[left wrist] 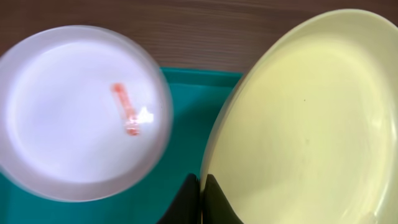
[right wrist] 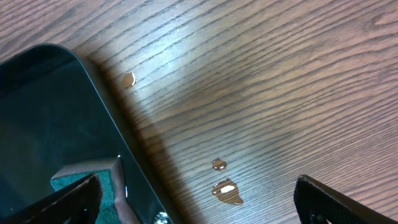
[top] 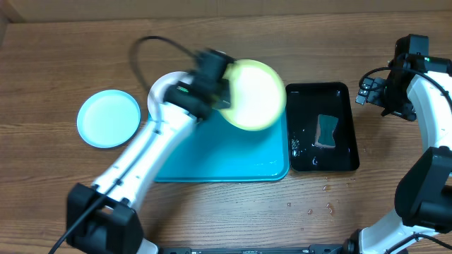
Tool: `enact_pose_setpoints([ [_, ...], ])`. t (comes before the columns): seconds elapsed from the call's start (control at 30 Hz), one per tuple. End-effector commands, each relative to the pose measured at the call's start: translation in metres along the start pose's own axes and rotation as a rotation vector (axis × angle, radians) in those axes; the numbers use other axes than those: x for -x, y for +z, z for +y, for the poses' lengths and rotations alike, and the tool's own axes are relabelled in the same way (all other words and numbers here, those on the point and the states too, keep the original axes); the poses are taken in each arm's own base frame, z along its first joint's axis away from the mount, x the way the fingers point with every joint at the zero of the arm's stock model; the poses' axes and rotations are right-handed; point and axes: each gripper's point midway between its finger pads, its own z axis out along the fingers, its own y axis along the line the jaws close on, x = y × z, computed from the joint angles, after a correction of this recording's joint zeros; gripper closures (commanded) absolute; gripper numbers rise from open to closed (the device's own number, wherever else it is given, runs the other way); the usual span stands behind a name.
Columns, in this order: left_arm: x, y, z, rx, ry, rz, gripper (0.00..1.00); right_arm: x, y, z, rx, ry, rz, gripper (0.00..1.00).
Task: Clean dirty plates on tray and stack at the side
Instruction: 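Carry the yellow plate left and lower it onto the pale blue plate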
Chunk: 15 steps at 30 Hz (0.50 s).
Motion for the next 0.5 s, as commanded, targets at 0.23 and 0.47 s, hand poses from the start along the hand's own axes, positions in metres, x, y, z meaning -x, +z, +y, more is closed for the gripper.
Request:
enact_pose_setpoints([
  [0.23, 0.029, -0.017, 0.217, 0.109, -0.589, 0.045, 0.96, 0.006, -0.006, -0.001, 0.004, 0.009, -0.026, 0.00],
  [0.47, 0.004, -0.049, 0.329, 0.252, -0.849, 0.009, 0.96, 0.006, -0.006, -0.001, 0.004, 0.009, -0.026, 0.00],
])
